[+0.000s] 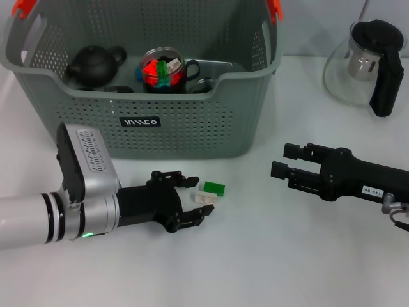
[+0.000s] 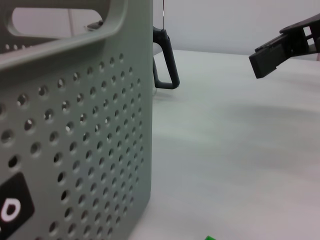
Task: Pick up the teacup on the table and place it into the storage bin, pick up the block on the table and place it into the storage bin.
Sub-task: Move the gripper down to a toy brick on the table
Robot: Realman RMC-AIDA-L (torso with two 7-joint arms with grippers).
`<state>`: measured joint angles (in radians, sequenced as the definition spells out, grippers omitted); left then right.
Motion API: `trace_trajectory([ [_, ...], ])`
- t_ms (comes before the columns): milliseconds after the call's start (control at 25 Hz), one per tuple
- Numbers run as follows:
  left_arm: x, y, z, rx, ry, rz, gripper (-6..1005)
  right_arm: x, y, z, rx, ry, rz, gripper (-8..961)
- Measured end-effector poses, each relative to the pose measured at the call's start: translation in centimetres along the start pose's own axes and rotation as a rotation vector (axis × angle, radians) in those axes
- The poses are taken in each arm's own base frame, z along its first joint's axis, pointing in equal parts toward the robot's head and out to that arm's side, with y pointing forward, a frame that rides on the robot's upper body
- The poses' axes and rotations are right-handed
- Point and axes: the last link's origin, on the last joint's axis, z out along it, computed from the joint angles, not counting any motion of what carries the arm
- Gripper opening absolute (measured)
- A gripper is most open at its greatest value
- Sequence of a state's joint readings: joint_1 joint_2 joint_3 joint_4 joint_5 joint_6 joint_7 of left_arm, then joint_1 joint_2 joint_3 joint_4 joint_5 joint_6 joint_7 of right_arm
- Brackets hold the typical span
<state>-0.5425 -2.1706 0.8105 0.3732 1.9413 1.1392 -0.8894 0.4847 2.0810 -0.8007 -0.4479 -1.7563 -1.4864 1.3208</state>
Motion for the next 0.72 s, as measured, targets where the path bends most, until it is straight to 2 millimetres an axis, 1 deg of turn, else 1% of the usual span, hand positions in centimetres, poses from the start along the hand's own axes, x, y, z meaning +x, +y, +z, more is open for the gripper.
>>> trace_trajectory([
  [320,-0.28,0.60,0.27,-0.036,-0.025,0.012,627,-0.03,0.02,0.09,-0.003,0.003,-0.002,673],
  [720,-0.48,0.92,0.10,-0.041,-0.018,0.008,625,0.21,0.03,-0.09,0.000,0.006,0.006,673],
])
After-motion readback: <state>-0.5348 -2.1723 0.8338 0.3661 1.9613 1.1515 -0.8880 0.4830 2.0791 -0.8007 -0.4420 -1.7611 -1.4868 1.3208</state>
